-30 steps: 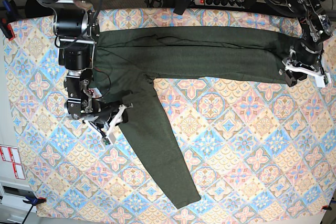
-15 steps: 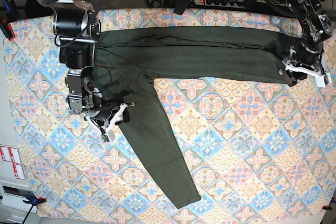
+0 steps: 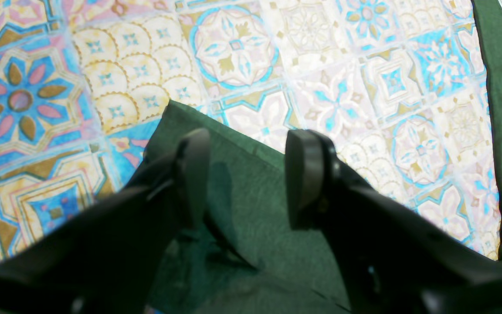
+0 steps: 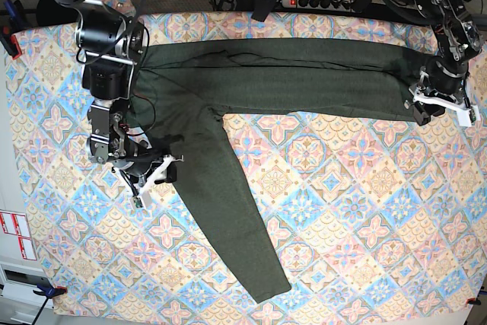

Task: Fold the T-shirt properly
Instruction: 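Release the right gripper and move it to the extended sleeve's base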

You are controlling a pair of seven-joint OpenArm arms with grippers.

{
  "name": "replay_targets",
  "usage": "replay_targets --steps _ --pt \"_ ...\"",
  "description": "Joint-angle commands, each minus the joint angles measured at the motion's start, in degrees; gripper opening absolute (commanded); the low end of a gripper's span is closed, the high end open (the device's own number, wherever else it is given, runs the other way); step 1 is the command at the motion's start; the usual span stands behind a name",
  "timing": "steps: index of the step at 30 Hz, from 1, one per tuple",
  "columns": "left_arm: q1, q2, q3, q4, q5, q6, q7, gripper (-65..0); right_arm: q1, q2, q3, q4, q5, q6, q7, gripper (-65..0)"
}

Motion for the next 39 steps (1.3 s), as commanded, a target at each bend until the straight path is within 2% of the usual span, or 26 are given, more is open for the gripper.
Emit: replay_targets --steps 1,11,14,18,29,33,39 --pt "-0.2 -0.8 -0.2 0.9 -0.6 -0.3 -1.0 -36.2 2.9 0.4 0.1 1.1 0.7 0.3 1.4 -48.1" --pt "-0.3 -0.8 -0.2 0.9 -0.6 -0.3 -1.0 -36.2 3.4 0.4 -0.6 -0.6 0.5 0.3 1.4 -48.0" --pt "-0.3 -0.8 -0.2 0.9 -0.6 -0.4 -1.0 -36.2 3.4 0.4 -5.0 -4.4 0.5 0.3 1.8 -48.0" --pt "-0.2 -0.8 -0.2 0.9 -0.6 -0.4 -1.0 -36.2 3.2 0.4 -11.4 -8.1 0.5 0.3 5.3 -48.0" --pt "-0.2 -0.8 -0.2 0.9 -0.6 -0.4 -1.0 -36.4 3.2 0.4 -20.9 -8.6 0.5 0.3 5.4 -50.1" --pt "-0.2 -0.8 -0.2 0.9 -0.6 -0.5 -1.0 -36.5 3.2 0.3 -20.7 -8.4 0.6 0.3 5.8 -55.4" --pt "-0.1 -0.8 -0.2 0.8 -0.6 -0.5 -1.0 -36.5 3.2 0.3 -11.6 -7.0 0.6 0.3 5.8 -51.8"
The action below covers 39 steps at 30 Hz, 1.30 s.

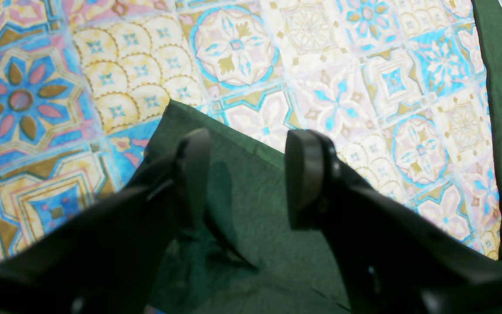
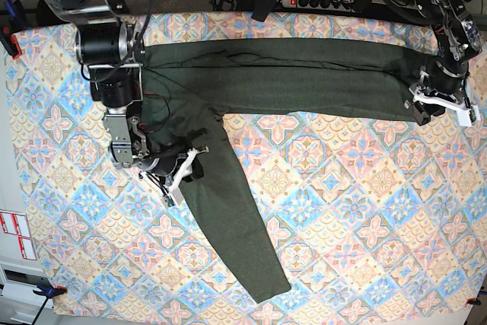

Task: Fold the T-shirt properly
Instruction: 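Release the right gripper and move it to the extended sleeve's base, then grasp the sleeve with the right gripper and lift it over the strip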

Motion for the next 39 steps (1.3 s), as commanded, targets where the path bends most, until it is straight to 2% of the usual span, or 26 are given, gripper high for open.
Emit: replay_targets --steps 1,6,14,27,35,39 --pt "-0.2 -0.8 -0.2 0.8 -0.6 -0.4 -1.0 -36.5 1.2 0.7 2.0 1.5 -0.8 -0.6 -0.5 -50.8" --pt "-0.4 -0.8 -0.2 0.8 -0.6 -0.4 -1.0 -36.5 1.2 1.4 7.1 2.3 -0.8 -0.6 -0.7 -48.4" --pt "-0.5 -0.8 -0.2 0.7 -0.6 -0.4 -1.0 -36.5 1.2 4.0 7.4 2.3 -0.8 -0.6 -0.3 -48.4" --pt "-0.6 -0.7 -0.2 0.7 -0.6 -0.4 -1.0 -36.5 1.2 4.1 6.9 1.8 -0.8 -0.6 -0.3 -48.4" --pt "-1.6 -0.7 0.8 0.7 -0.6 -0.4 -1.0 -36.5 1.1 3.8 -3.6 1.7 -0.8 -0.6 -0.4 -48.4" --pt "-1.6 -0.7 0.8 0.7 -0.6 -0.4 -1.0 -36.5 0.1 3.7 -5.7 1.7 -0.8 -0.6 -0.5 -48.4"
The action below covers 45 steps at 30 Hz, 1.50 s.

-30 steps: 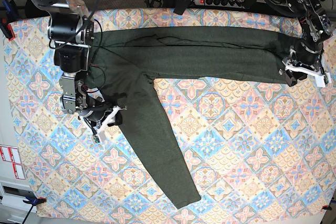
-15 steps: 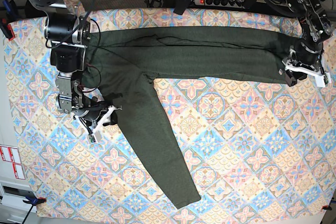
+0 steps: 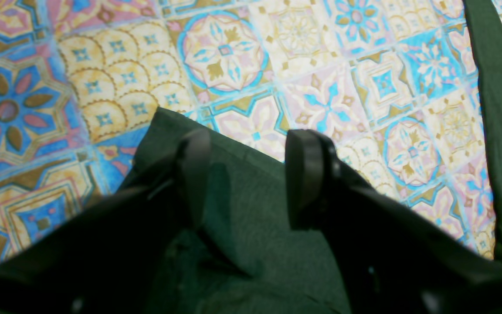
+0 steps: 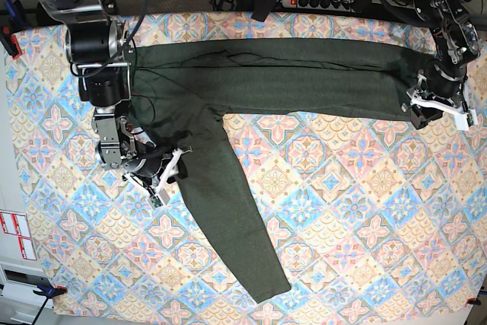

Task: Fold the T-shirt properly
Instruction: 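Grasp the sleeve with the right gripper and lift it over the strip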

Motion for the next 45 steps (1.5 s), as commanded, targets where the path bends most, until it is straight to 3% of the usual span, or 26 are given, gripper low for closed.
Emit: replay_targets --steps 1,10,15,22,26,35,42,45 --pt "-0.5 -0.7 -0.3 0.8 -0.7 -0.3 -1.0 -36.5 0.3 0.3 -0.2 0.3 -0.2 0.6 -1.4 -48.4" --pt "-0.5 -0.7 -0.3 0.8 -0.7 -0.3 -1.0 -36.5 0.3 0.3 -0.5 0.3 -0.2 0.6 -1.7 -50.0" --pt "-0.5 -0.7 -0.3 0.8 -0.7 -0.3 -1.0 -36.5 0.3 0.3 -0.4 0.4 -0.2 0.6 -1.7 -65.0" --pt "-0.6 -0.7 -0.2 0.8 -0.7 -0.3 -1.0 -36.6 0.1 0.3 -0.1 2.4 -0.2 0.7 -1.4 -64.5" --pt "-0.6 -0.7 -0.2 0.8 -0.7 -0.3 -1.0 -36.6 -4.2 0.4 -0.1 10.9 0.0 0.7 -1.9 -64.5" --pt "-0.6 -0.5 -0.2 0.8 -0.7 -0.3 -1.0 -36.7 -17.7 0.4 -0.4 35.6 0.1 1.0 -11.3 -64.6" --pt "-0.6 0.4 -0.2 0.8 -0.7 -0.3 -1.0 -36.7 -27.2 0.4 -0.8 48.5 0.1 1.0 -13.7 -64.6" --pt "-0.5 0.4 -0.2 0.8 -0.7 -0.3 -1.0 -36.7 -30.1 0.5 -4.0 53.2 0.1 1.0 -13.7 -64.6"
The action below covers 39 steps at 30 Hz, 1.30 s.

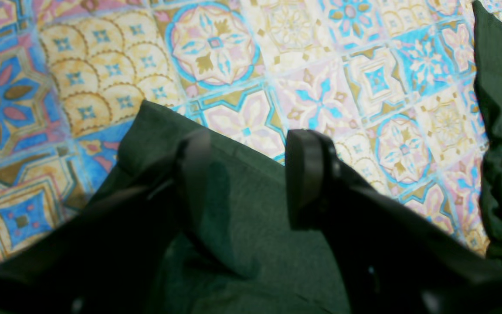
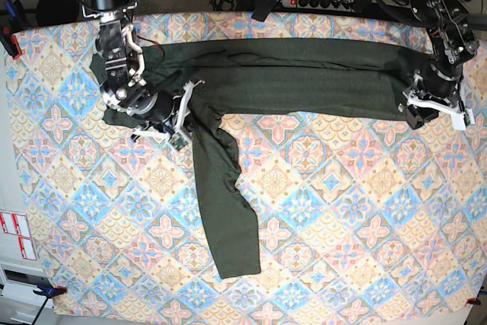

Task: Fold the T-shirt properly
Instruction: 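Grasp the sleeve with the right gripper and lift it over the strip, then reach the left gripper to the sleeve cuff and grasp it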

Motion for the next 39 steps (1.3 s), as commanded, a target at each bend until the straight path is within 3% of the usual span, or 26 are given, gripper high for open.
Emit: replay_targets --steps 1,11,19,23,30,39 --pt "-0.3 -0.8 -0.3 0.8 -0.7 -0.3 -1.1 -36.7 0.0 -0.1 -1.5 2.7 1.0 0.2 1.4 -64.7" --pt "-0.1 -0.8 -0.3 0.8 -0.7 -0.3 -1.1 -36.7 -3.8 0.0 -17.6 12.6 1.0 0.2 1.5 -64.7" --pt "0.1 -0.8 -0.3 0.8 -0.7 -0.3 -1.1 -36.6 -3.6 0.2 -26.4 13.3 0.9 0.2 1.3 -64.3" --pt "0.2 -0.8 -0.3 0.8 -0.7 -0.3 -1.1 -36.6 -3.2 1.4 -30.1 12.6 0.9 0.2 -4.3 -63.0" --pt "0.2 -0.8 -0.3 0.8 -0.7 -0.3 -1.1 -36.5 -1.1 1.8 -30.2 11.6 0.8 0.1 -8.9 -49.7" --pt "0.2 -0.8 -0.3 0.8 -0.7 -0.3 -1.1 -36.5 0.3 1.3 -17.4 12.5 1.0 0.1 -6.8 -48.9"
